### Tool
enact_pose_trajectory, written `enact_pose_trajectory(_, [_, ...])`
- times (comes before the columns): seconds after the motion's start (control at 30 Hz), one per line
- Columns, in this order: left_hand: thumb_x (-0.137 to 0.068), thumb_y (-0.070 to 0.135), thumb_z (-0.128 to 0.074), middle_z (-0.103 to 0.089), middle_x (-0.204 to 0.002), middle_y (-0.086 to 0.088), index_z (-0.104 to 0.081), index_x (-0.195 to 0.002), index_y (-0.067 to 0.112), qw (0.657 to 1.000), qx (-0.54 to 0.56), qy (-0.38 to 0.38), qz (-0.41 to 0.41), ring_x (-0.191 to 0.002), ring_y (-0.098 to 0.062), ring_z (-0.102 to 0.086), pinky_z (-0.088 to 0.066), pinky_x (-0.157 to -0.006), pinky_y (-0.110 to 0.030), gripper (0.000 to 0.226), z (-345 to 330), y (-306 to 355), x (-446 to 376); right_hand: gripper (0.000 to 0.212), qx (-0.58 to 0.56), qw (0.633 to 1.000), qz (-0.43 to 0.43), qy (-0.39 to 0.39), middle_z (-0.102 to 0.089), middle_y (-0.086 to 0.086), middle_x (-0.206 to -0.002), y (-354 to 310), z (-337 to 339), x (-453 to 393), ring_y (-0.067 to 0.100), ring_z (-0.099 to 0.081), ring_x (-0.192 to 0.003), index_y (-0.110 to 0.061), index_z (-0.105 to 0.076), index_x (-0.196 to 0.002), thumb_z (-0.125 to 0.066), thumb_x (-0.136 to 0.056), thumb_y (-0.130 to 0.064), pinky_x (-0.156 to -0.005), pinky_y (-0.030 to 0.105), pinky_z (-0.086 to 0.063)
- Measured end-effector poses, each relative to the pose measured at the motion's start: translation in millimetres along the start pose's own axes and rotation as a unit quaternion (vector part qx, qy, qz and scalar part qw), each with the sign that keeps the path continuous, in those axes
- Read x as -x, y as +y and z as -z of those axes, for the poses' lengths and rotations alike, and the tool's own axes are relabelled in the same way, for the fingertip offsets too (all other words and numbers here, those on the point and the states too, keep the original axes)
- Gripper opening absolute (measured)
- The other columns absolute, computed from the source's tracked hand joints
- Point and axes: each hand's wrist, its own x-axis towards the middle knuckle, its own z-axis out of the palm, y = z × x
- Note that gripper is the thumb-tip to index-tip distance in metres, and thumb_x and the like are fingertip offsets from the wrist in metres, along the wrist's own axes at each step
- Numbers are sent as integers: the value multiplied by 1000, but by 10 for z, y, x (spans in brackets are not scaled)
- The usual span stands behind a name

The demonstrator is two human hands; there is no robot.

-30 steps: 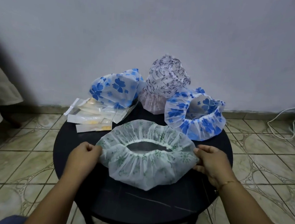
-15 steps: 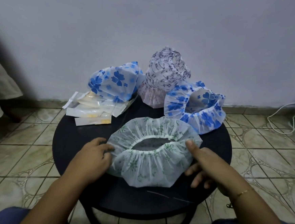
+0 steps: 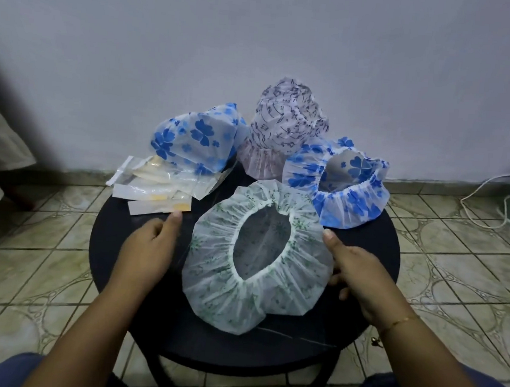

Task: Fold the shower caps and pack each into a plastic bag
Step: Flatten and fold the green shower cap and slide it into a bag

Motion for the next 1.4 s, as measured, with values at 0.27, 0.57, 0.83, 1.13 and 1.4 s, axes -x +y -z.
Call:
enact_pose_trajectory(0.27, [-80,48,-68,-65,-67,-3,-66,-71,5,990,80,-108,51,-63,-19,-59,-45,-61,-29,44,-316,16,-168,44,-42,999,-6,0,-57,9,-49,34,-80,-48,22,-49,-41,-5,-56,-65,-67,-80,-46,-37,25,-37])
enact_pose_trajectory(0.57, [-81,29,-71,-70,-75,-9,-69,-73,9,992,-21,-78,94,-69,-23,-62,-49,-69,-35,22,21,-326,-275,22,-60,997,-50,6,-58,11,-47,27,78,-176,17,-54,-33,0,-58,-79,-58,-92,-18,-30,21,-40])
enact_pose_trajectory(0.83, [-68,10,-69,-18,-153,5,-35,-138,31,967,-122,-111,-196,-138,-15,-24,-29,-110,-40,81,81,-285,-46,48,-338,929,33,-149,-69,12,-112,-5,-40,-141,26,-66,-103,-6,-55,-121,-57,-84,-36,-84,40,-56])
enact_pose_trajectory(1.13, [-84,61,-47,-55,-76,4,-56,-70,23,974,-140,-57,-168,-66,-10,-53,-38,-56,-31,41,41,-82,141,72,-99,993,24,-62,-65,15,-97,36,-46,-76,20,-62,-64,-10,-58,-114,-56,-69,-66,-43,26,-45])
enact_pose_trajectory(1.4, [-81,51,-64,-53,-60,-3,-42,-68,14,990,-118,-32,-70,-58,-20,-51,-34,-51,-33,45,-11,-11,135,46,-27,997,-25,-71,-62,13,-69,22,-160,-10,19,-55,-44,-3,-58,-85,-62,-83,-49,-34,21,-34])
